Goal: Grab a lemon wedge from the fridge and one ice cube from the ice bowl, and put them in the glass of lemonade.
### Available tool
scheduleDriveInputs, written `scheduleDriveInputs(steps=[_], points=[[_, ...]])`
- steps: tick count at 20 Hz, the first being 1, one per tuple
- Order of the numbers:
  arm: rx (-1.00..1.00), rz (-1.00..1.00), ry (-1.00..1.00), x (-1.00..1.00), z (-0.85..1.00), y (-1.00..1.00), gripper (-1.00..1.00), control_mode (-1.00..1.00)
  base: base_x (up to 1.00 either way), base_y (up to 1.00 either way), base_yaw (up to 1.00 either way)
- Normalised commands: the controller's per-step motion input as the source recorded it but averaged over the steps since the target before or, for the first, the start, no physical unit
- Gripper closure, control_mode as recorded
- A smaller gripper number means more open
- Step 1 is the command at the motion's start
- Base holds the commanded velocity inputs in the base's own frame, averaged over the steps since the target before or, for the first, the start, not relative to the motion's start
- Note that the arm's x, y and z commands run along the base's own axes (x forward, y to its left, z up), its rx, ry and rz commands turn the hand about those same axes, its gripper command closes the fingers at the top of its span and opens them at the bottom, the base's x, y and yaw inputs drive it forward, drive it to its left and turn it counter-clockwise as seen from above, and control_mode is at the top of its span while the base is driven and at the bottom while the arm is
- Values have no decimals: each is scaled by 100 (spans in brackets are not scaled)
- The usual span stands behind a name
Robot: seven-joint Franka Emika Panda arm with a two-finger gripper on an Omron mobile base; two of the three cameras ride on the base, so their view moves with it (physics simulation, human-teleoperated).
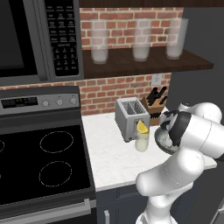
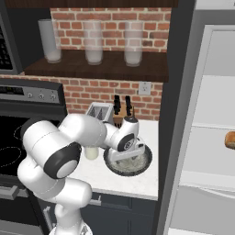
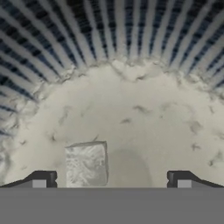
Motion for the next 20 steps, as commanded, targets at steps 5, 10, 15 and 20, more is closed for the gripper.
scheduleDriveInputs(steps=[5, 10, 15, 20], points=[[0, 0, 0, 0, 0, 0, -100, -100, 0, 0, 0], [0, 0, 0, 0, 0, 0, -100, -100, 0, 0, 0], [0, 0, 1, 0, 0, 0, -100, -100, 0, 0, 0], [0, 0, 0, 4, -2, 5, -100, -100, 0, 0, 0]])
